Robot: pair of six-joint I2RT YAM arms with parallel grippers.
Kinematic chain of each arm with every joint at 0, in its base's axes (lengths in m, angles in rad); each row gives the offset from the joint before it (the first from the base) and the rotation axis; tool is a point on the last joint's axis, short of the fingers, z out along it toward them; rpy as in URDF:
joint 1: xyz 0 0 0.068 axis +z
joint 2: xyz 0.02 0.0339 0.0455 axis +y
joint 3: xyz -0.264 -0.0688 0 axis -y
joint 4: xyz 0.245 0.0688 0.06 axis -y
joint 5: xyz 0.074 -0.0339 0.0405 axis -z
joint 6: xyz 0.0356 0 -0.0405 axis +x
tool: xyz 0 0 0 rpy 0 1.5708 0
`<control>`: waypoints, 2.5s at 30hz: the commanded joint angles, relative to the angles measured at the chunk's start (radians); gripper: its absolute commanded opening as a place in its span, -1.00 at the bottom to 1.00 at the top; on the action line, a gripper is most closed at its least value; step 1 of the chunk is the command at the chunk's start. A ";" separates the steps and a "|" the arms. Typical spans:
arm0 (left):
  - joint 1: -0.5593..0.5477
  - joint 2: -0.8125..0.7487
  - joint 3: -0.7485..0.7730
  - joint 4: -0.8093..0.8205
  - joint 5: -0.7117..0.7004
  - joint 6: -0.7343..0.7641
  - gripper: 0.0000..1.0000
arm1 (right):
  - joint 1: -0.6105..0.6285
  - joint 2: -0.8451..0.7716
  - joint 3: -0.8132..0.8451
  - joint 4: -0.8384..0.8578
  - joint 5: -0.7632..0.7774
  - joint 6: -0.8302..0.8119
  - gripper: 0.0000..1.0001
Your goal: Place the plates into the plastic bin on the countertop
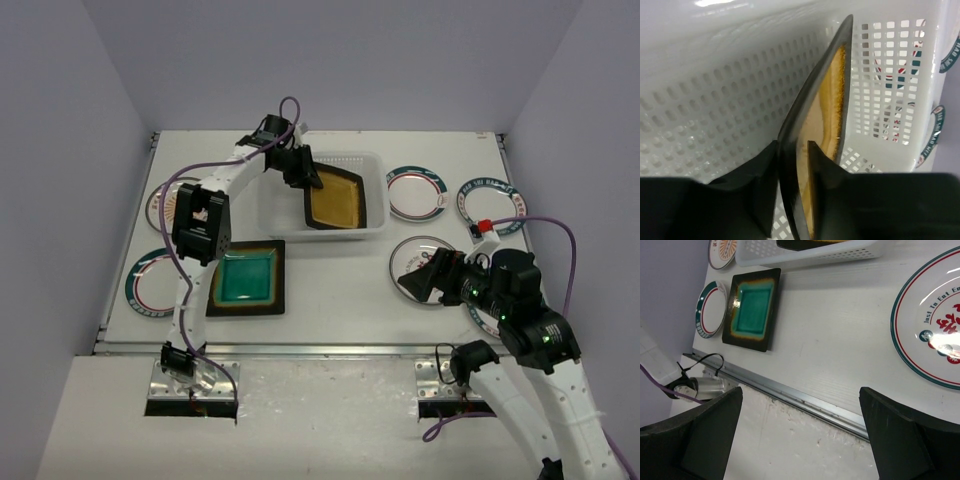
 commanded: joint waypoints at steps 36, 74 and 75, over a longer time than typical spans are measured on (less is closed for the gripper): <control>-0.015 -1.696 -1.060 0.087 -0.866 0.058 1.00 | 0.407 0.582 -0.350 1.086 0.076 0.330 0.98; -0.041 -1.933 -1.314 0.137 -0.873 0.023 1.00 | 0.655 1.706 -0.071 1.677 0.225 0.723 -0.98; -0.041 -1.933 -1.314 0.136 -0.873 0.023 1.00 | 0.656 1.694 -0.083 1.689 0.226 0.724 -1.00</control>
